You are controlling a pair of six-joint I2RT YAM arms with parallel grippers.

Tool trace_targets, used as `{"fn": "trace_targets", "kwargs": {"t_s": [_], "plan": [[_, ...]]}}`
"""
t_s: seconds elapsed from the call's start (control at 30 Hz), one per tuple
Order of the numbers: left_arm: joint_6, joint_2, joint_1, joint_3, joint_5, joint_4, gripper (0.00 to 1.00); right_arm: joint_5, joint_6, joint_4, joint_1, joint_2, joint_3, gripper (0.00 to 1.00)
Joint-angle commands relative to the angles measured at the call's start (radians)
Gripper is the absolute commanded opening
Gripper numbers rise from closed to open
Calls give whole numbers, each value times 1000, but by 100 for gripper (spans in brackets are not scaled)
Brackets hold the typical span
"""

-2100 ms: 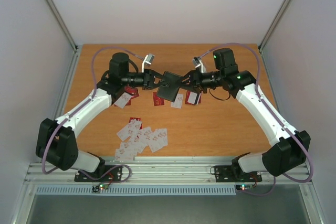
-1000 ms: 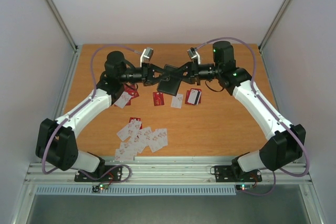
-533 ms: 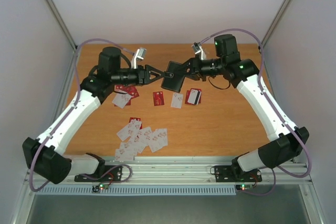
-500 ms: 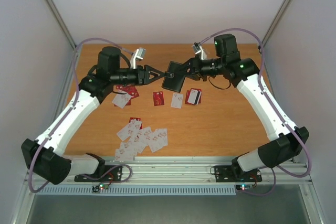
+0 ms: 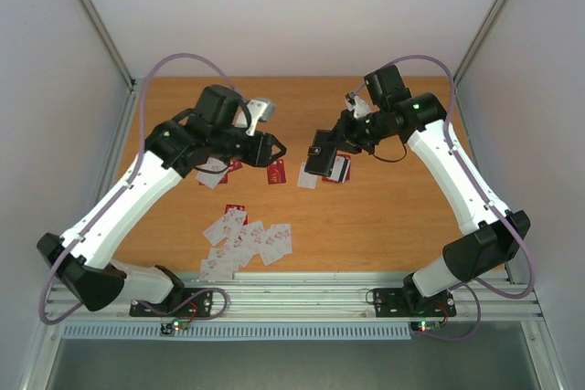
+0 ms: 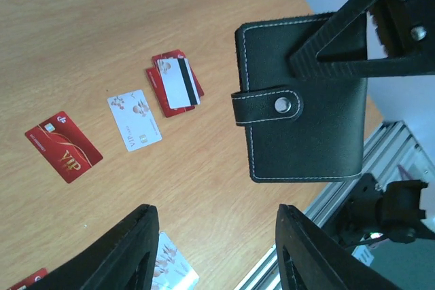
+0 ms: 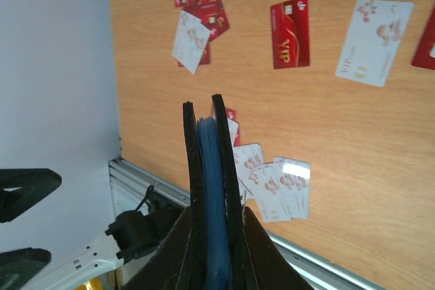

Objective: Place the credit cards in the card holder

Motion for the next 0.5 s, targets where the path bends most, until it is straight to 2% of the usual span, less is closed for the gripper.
{"fn": "trace_targets", "kwargs": {"t_s": [0.0,0.47], "plan": [[51,55,-58,46,-113,-57,48,64,-8,-76,5,-15,43,1],[33,176,-184,138,-83,-3,47,96,16,-142,21,-11,81,1]]}}
